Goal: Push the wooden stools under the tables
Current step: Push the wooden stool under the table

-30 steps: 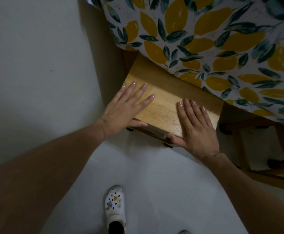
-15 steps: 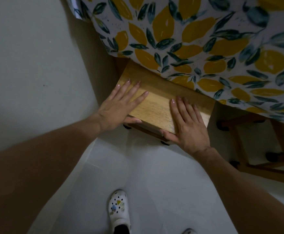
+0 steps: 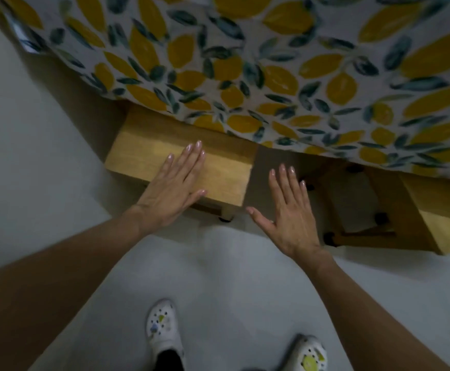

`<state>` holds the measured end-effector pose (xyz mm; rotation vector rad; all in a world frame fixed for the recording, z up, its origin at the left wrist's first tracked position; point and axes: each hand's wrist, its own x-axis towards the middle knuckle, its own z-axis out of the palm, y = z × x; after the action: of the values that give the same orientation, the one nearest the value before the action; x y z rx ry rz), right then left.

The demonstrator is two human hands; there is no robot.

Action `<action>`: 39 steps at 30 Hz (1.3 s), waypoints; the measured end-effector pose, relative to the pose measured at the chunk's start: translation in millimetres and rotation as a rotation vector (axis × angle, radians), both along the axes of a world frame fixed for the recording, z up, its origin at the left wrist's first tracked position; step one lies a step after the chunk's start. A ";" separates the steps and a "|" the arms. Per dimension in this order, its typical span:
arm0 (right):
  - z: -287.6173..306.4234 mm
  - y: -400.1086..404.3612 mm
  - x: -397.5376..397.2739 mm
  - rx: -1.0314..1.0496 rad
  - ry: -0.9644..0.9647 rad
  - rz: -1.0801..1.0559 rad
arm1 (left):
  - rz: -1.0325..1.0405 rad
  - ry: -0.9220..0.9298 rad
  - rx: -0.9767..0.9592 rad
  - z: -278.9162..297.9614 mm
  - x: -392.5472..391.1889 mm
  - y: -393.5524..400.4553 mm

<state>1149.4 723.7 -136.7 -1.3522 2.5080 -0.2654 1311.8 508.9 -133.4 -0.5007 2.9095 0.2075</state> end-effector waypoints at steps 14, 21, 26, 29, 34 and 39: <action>2.8 243.8 -157.1 -0.001 0.152 -0.189 | -0.136 0.143 0.023 -18.8 -196.7 263.6; -18.3 262.6 -192.9 0.002 0.214 -0.273 | -0.204 0.124 0.036 -32.4 -266.1 296.1; -29.4 264.8 -207.1 -0.012 0.283 -0.304 | -0.308 0.125 -0.027 -46.6 -299.6 296.9; -35.0 262.8 -211.9 -0.025 0.311 -0.321 | -0.312 0.129 -0.056 -46.6 -315.5 291.2; -41.5 261.1 -210.8 -0.010 0.329 -0.323 | -0.308 0.172 0.027 -45.1 -328.7 287.9; -42.9 263.8 -211.3 0.002 0.321 -0.312 | -0.264 0.187 0.025 -45.5 -328.4 294.0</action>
<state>938.1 987.5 -179.6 -1.0679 2.9856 -0.1134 983.4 802.9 -178.9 -0.0936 3.1092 0.2654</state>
